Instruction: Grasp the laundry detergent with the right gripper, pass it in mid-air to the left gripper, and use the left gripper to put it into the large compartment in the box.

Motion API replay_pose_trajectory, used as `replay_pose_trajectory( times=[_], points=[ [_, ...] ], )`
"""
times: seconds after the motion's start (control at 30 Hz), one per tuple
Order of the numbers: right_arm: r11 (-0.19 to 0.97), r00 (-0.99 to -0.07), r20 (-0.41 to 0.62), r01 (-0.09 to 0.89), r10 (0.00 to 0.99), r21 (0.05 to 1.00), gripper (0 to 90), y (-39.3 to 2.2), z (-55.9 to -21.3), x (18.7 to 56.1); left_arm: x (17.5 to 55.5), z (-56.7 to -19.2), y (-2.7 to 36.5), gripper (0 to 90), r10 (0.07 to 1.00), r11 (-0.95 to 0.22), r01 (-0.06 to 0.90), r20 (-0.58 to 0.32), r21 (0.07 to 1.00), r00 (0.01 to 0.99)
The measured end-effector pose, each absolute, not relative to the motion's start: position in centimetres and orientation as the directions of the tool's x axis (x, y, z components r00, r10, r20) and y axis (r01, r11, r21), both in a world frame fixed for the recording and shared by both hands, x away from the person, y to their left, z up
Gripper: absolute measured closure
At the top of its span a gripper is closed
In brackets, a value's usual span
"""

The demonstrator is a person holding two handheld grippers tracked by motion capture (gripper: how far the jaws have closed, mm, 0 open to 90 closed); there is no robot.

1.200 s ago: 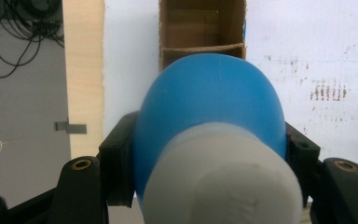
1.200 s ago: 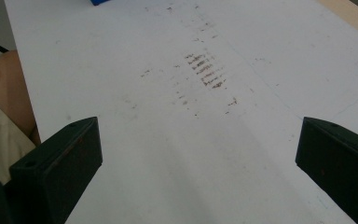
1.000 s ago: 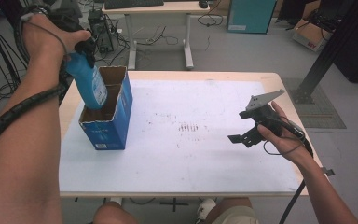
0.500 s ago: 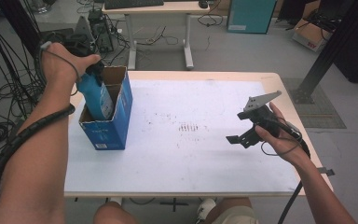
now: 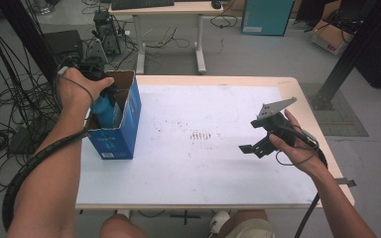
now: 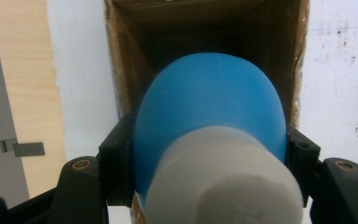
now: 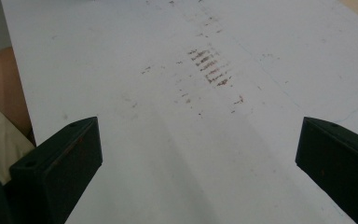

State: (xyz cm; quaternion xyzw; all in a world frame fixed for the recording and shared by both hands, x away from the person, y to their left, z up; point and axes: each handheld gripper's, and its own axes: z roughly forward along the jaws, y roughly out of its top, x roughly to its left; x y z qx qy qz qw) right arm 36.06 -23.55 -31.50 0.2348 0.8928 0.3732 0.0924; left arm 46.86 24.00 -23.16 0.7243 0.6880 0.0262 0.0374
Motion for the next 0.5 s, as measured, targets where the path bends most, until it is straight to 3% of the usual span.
replay_pose_trajectory(
  times=[0.5],
  points=[
    [0.622, -0.872, 0.005, 0.353, 0.489, 0.699, 0.3, -23.5, -32.3, 36.2, 47.3, -25.8, 23.3, 37.1, 0.996, -0.081, 0.993, -0.015, 0.086, 0.083]
  ],
)
